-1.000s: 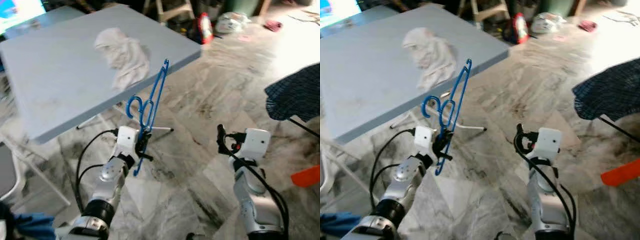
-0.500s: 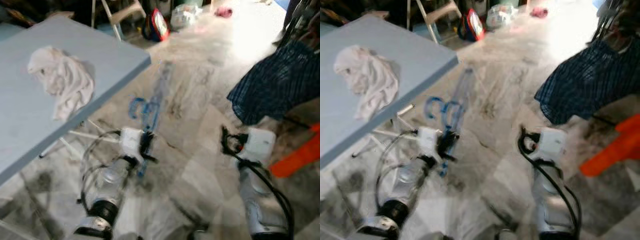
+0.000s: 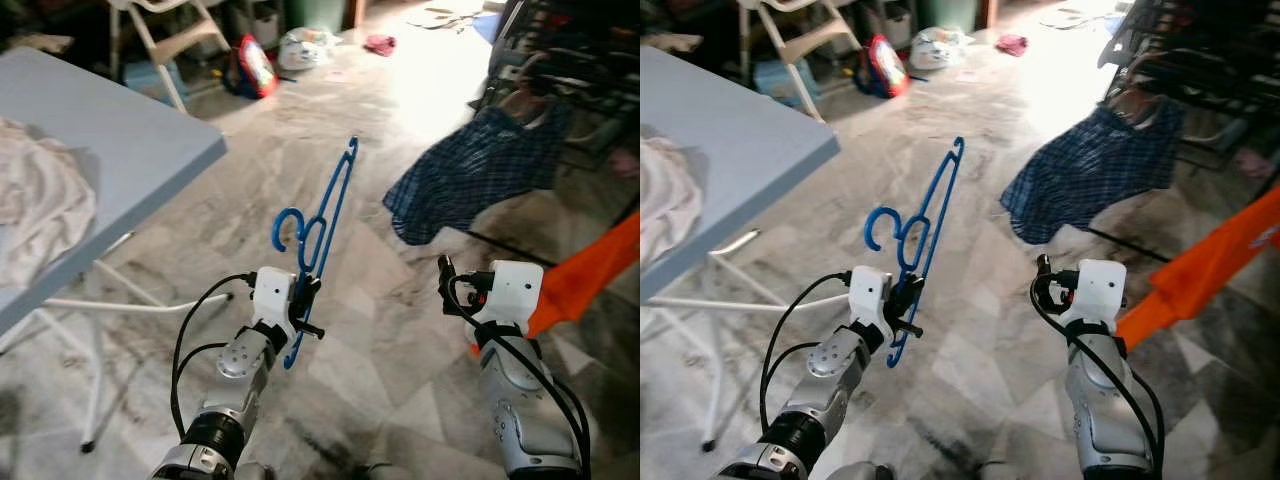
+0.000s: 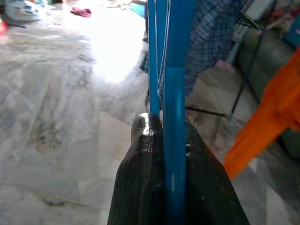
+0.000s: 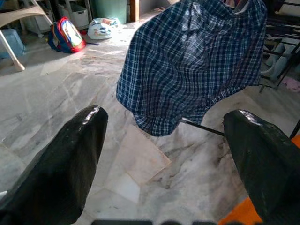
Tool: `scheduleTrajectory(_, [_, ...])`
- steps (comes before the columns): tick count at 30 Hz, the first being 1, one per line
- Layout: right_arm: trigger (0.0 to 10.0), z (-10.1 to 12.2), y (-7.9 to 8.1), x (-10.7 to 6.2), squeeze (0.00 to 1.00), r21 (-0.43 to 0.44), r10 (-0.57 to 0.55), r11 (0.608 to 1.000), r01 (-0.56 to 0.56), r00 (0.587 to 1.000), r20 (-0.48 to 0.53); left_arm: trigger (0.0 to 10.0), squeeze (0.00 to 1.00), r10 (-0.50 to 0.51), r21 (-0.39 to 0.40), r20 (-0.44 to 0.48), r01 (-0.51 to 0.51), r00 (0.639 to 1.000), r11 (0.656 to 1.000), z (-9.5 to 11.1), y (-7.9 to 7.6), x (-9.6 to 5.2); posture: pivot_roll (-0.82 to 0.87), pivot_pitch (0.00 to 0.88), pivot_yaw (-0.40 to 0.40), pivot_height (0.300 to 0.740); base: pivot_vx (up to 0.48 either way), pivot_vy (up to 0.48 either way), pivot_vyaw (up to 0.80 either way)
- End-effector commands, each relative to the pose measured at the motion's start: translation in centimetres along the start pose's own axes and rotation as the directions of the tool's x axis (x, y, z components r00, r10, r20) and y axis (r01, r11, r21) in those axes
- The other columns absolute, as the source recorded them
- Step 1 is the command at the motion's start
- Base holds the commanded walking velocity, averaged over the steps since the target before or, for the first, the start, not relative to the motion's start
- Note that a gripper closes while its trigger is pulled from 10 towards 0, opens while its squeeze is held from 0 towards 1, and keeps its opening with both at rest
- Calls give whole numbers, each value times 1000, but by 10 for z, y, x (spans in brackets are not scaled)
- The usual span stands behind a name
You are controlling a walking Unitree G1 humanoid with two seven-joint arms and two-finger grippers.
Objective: Hang hanger
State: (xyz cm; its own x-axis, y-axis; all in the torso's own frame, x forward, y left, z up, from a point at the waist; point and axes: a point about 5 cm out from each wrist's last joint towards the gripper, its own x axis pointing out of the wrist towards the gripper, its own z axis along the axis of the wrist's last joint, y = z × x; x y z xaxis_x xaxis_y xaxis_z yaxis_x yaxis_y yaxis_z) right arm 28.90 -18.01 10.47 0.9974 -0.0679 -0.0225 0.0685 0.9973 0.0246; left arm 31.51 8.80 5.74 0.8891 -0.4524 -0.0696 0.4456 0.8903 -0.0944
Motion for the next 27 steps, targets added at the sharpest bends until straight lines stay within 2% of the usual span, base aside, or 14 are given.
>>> scheduleTrajectory(1, [10000, -2, 6, -2, 0, 3, 35, 999, -35, 999, -17, 10000, 0, 49, 3, -23, -49, 999, 999, -8, 8, -7, -11, 155, -54, 740, 0, 0, 0])
scheduleTrajectory(7, [10000, -5, 7, 1, 0, -13, 69, 998, -69, 997, -32, 10000, 0, 102, 18, -63, -101, 993, 995, -15, 12, -10, 6, 149, -60, 740, 0, 0, 0])
scheduleTrajectory(10, [10000, -7, 8, 6, 0, -26, 63, 998, -64, 997, -41, 10000, 0, 91, 38, -91, -88, 992, 995, -21, 15, -13, 12, 149, -45, 740, 0, 0, 0])
scheduleTrajectory(12, [10000, -13, 10, 6, 0, -79, 72, 994, -76, 996, -53, 10000, 0, 58, 58, -153, -49, 987, 997, -31, 13, -17, 13, 148, -35, 740, 0, 0, 0])
scheduleTrajectory(14, [10000, -21, 10, 5, 0, -91, 78, 992, -85, 994, -73, 10000, 0, 48, 112, -203, -26, 978, 993, -39, 13, -21, 11, 146, -27, 740, 0, 0, 0])
scheduleTrajectory(15, [10000, -21, 10, 5, 0, -91, 78, 992, -85, 994, -73, 10000, 0, 48, 112, -203, -26, 978, 993, -39, 13, -21, 11, 146, -27, 740, 0, 0, 0])
scheduleTrajectory(17, [10000, -43, 5, 1, 0, -130, 66, 988, -84, 989, -135, 10000, 0, 69, 149, -302, -25, 951, 989, -56, 18, -33, 4, 139, -7, 740, 0, 0, 0])
scheduleTrajectory(20, [10000, -61, 0, -3, 0, -110, 51, 991, -74, 979, -196, 10000, 0, 83, 184, -369, -14, 926, 983, -67, 22, -42, -3, 131, 4, 740, 0, 0, 0])
scheduleTrajectory(21, [10000, -75, -4, -6, 0, -95, 41, 993, -66, 969, -245, 10000, 0, 105, 195, -408, -25, 907, 980, -74, 25, -49, -10, 128, 11, 740, 0, 0, 0])
scheduleTrajectory(22, [10000, -75, -4, -6, 0, -95, 41, 993, -66, 969, -245, 10000, 0, 105, 195, -408, -25, 907, 980, -74, 25, -49, -10, 128, 11, 740, 0, 0, 0])
scheduleTrajectory(23, [10000, -90, -8, -12, 0, -93, 34, 994, -65, 953, -301, 10000, 0, 131, 200, -448, -43, 885, 979, -82, 28, -56, -14, 118, 16, 740, 0, 0, 0])
scheduleTrajectory(25, [10000, -110, -16, -20, 0, -150, -20, 988, -43, 918, -397, 10000, 0, 160, 215, -502, -56, 850, 975, -91, 32, -66, -10, 106, 25, 740, 0, 0, 0])
scheduleTrajectory(27, [10000, -122, -21, -25, 0, -100, -39, 995, -10, 879, -475, 10000, 0, 169, 235, -539, -45, 826, 971, -97, 32, -72, -5, 95, 24, 740, 0, 0, 0])
